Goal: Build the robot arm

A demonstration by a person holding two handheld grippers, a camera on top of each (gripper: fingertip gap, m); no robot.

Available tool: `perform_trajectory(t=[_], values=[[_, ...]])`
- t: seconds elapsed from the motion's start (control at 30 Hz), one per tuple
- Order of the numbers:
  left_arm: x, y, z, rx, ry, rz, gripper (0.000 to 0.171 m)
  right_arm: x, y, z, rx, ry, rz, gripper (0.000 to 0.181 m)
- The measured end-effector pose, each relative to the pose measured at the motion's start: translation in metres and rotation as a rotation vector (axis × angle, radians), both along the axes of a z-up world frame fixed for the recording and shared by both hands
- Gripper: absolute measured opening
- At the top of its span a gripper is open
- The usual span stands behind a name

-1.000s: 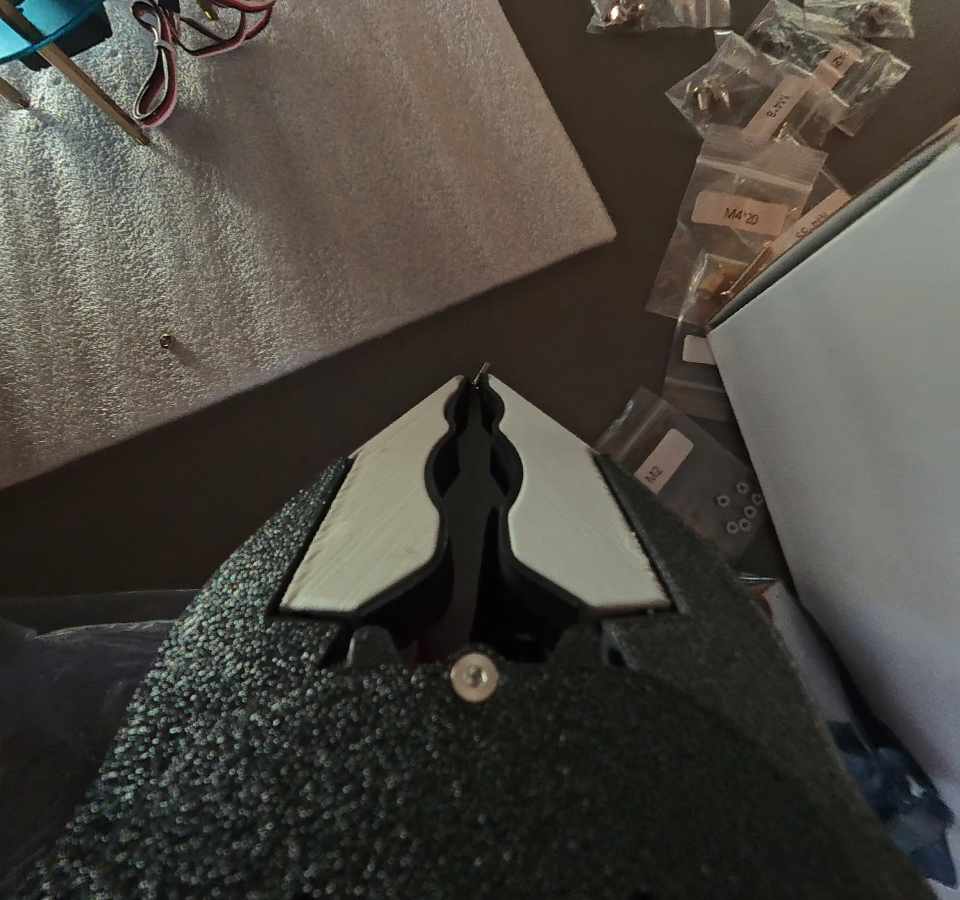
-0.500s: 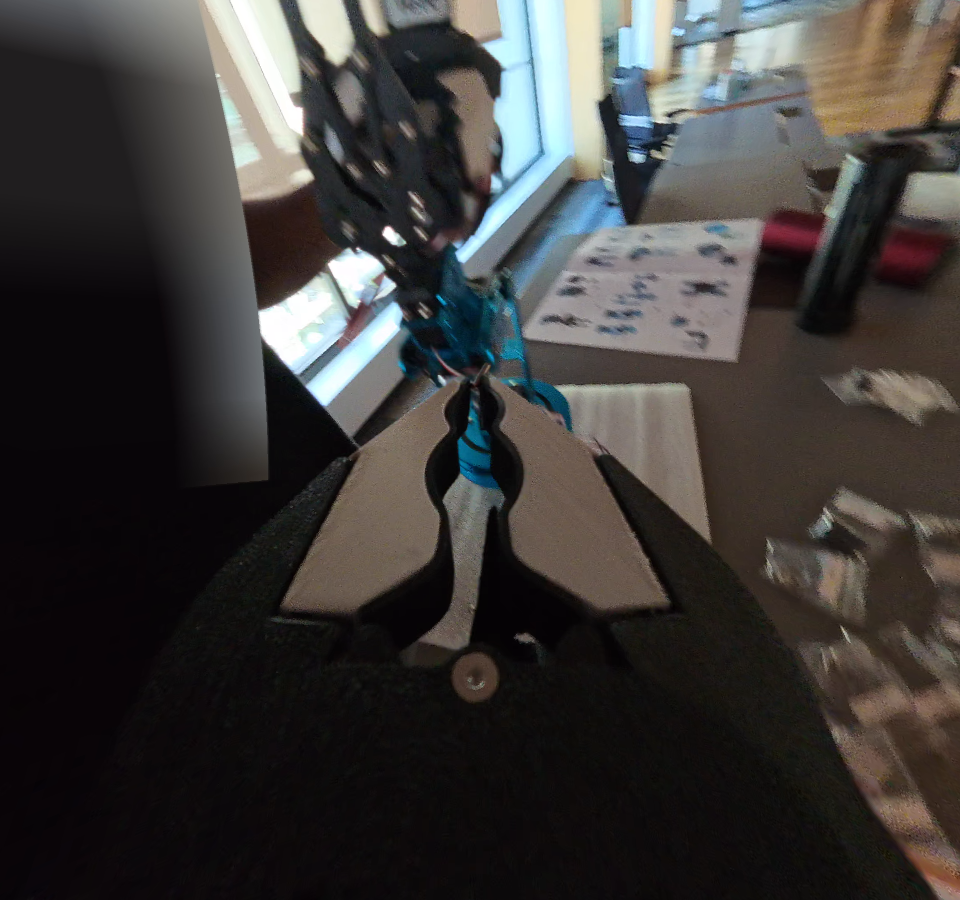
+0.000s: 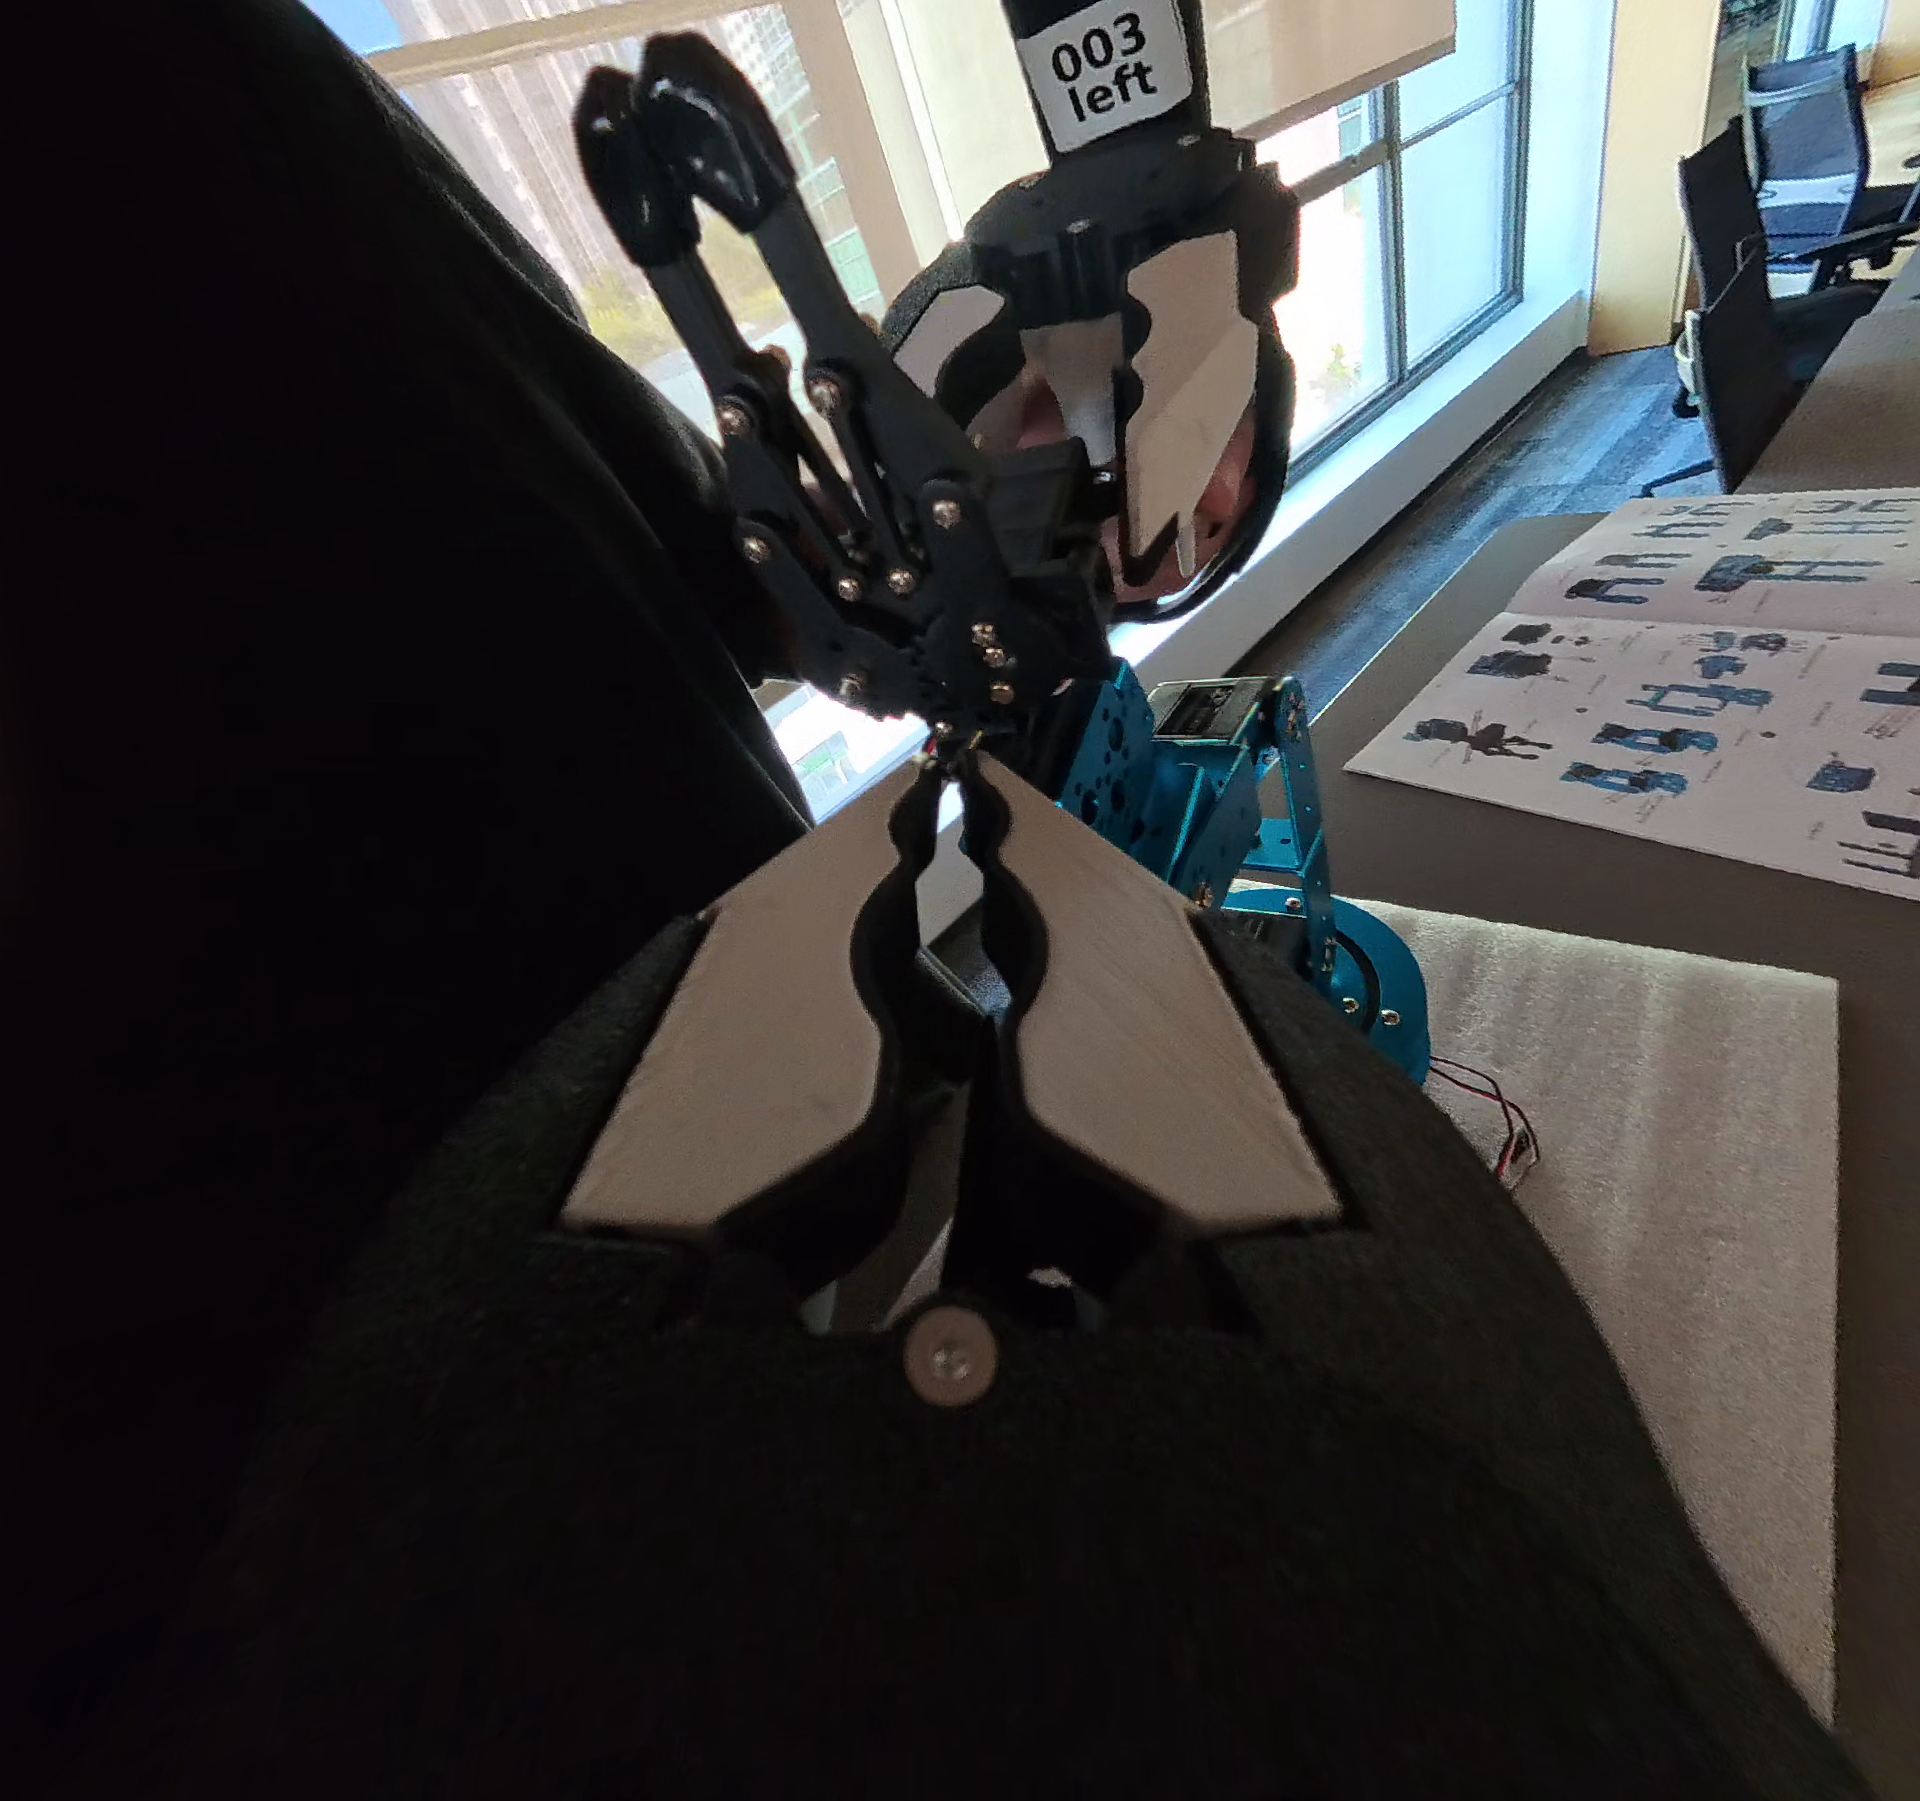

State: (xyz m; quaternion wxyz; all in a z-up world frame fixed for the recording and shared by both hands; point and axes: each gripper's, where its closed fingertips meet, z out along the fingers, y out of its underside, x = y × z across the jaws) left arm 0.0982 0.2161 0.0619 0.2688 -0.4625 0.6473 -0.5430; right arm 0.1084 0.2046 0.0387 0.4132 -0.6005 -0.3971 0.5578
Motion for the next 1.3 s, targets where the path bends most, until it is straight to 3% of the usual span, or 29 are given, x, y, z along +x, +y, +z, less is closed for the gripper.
perform_trajectory(t=[0.73, 1.3], values=[[0.0, 0.003, 0.0, -0.02, -0.005, -0.003, 0.052, -0.007, 0.007, -0.001, 0.011, -0.034, 0.042, 0.002], [0.0, 0.006, 0.002, 0.014, -0.055, 0.007, 0.052, -0.005, 0.011, 0.006, 0.178, -0.019, -0.145, 0.002]])
